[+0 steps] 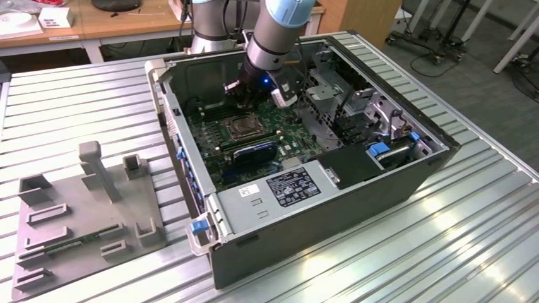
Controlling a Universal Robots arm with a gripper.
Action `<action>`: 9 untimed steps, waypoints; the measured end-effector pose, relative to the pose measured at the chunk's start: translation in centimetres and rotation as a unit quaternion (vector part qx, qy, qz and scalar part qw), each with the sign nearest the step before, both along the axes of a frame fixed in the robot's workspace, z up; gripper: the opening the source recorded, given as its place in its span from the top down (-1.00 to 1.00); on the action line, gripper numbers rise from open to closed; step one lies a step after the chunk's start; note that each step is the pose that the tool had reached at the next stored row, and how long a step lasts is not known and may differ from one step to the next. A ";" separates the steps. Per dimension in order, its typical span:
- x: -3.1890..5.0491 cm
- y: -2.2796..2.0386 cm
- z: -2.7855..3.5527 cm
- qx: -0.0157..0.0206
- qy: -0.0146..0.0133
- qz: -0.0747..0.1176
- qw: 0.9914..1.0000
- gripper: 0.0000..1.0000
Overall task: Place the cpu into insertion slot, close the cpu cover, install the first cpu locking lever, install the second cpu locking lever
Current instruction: 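Install the first cpu locking lever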
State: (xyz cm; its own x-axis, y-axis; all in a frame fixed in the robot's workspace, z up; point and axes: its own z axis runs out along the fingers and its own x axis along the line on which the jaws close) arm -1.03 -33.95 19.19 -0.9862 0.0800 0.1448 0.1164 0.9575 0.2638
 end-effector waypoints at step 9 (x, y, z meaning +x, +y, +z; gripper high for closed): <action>-0.03 0.01 0.77 0.000 0.000 0.000 1.000 0.79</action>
State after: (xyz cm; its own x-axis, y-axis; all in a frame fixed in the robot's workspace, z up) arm -1.06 -33.93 19.96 -0.9863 0.0799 0.1443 0.1163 0.9573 0.2646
